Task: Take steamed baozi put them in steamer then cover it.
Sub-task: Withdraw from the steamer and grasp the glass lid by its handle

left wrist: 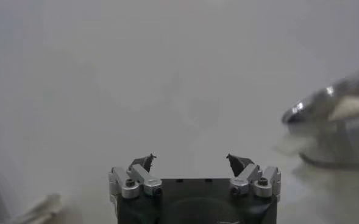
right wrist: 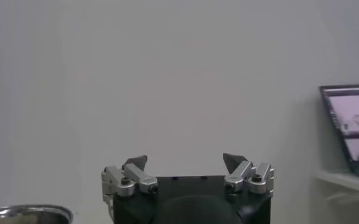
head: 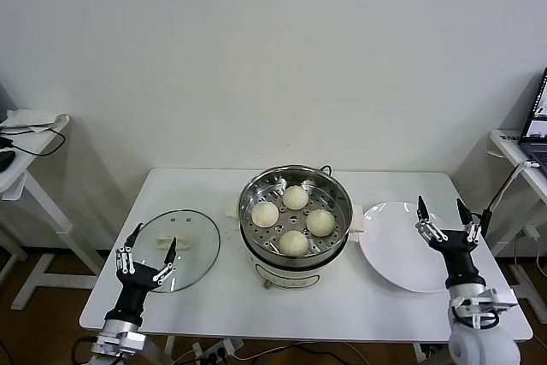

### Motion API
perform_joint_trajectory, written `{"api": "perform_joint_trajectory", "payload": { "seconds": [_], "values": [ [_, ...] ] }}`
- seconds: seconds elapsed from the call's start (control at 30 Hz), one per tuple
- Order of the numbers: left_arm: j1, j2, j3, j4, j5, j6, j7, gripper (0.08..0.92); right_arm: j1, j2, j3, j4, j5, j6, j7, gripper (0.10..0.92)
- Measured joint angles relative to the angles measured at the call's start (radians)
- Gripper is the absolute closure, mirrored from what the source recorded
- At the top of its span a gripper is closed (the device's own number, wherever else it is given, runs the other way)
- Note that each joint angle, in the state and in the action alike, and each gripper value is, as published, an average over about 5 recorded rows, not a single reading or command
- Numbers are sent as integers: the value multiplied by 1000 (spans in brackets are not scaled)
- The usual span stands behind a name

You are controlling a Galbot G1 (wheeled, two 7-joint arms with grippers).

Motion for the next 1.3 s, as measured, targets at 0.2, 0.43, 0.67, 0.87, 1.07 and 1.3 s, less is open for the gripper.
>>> {"api": "perform_joint_trajectory", "payload": {
  "seconds": [0.2,0.43,0.67,0.87,1.07,1.3],
  "values": [
    [-18,21,-4,87,334,-24,-94,177,-14,47,-4,1,-23,21,18,203],
    [-72,35,1,206,596,-23,-169,177,-30,76,-4,1,-41,36,28,203],
    [-147,37,7,309,722,-6,-215,177,-35,94,-4,-1,-51,44,33,203],
    [-216,34,8,382,782,15,-233,177,-33,101,-5,-9,-57,47,35,203],
    [-274,35,14,443,821,32,-240,177,-26,105,-7,-18,-64,51,36,203],
    [-331,32,22,504,851,46,-248,177,-21,107,-10,-32,-74,61,36,203]
  ]
}}
